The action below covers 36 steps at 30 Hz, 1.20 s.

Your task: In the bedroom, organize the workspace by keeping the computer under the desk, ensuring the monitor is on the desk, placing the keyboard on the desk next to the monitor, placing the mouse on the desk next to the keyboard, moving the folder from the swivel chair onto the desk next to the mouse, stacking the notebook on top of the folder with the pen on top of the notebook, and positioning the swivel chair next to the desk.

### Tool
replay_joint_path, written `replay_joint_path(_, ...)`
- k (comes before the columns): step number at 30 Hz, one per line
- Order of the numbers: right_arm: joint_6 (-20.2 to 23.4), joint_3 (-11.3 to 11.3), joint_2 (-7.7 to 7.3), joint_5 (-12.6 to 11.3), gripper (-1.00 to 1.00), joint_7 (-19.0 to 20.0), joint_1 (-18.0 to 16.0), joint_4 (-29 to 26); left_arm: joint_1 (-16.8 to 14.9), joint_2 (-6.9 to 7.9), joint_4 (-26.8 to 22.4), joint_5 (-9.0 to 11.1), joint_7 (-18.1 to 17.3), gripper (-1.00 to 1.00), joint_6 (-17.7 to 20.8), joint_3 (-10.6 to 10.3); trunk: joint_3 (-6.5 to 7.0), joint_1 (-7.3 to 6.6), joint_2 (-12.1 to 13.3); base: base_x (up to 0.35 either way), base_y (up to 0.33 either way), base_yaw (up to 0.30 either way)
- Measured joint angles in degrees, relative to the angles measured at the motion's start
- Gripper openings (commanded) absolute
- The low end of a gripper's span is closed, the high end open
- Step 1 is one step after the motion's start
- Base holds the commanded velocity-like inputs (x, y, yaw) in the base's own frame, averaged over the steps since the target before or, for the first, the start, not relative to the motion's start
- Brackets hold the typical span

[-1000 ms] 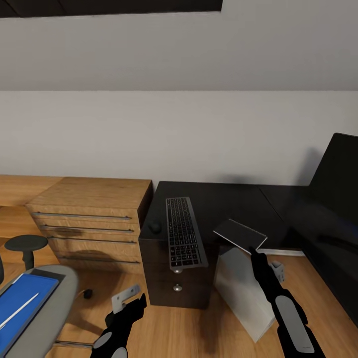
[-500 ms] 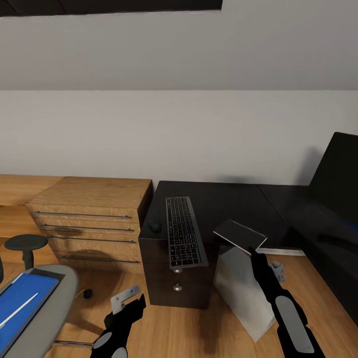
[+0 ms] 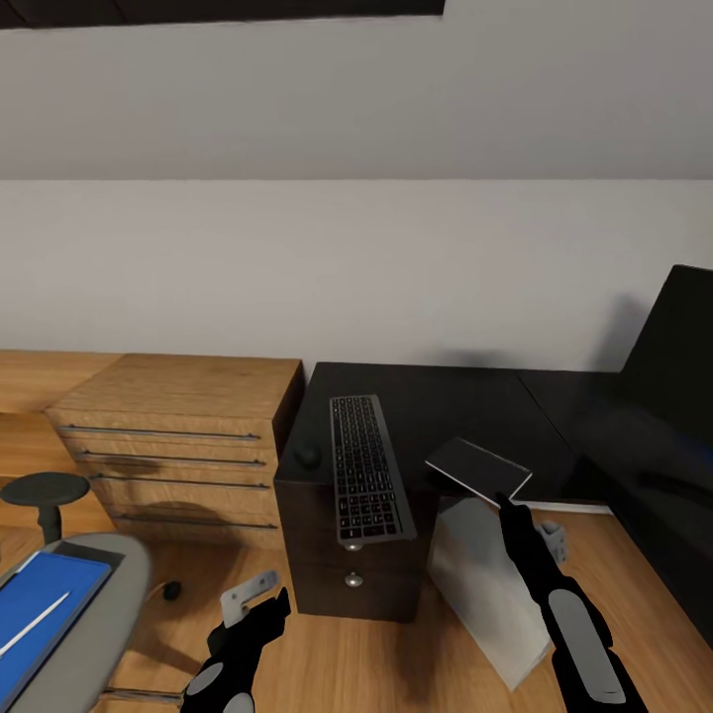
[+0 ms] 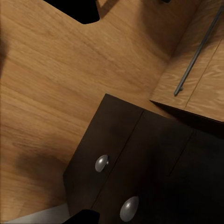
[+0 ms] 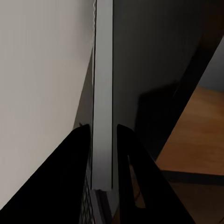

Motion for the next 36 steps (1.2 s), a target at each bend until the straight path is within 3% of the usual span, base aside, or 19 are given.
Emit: replay_joint_path(36, 0.0, 0.0, 0.0, 0.0, -1.0, 0.0, 0.0, 0.0, 0.0, 0.0, 0.9, -0.2, 0.1, 1.0, -0.1, 0.0, 0.0, 0.0, 0.0, 0.028, 0.0, 0.0)
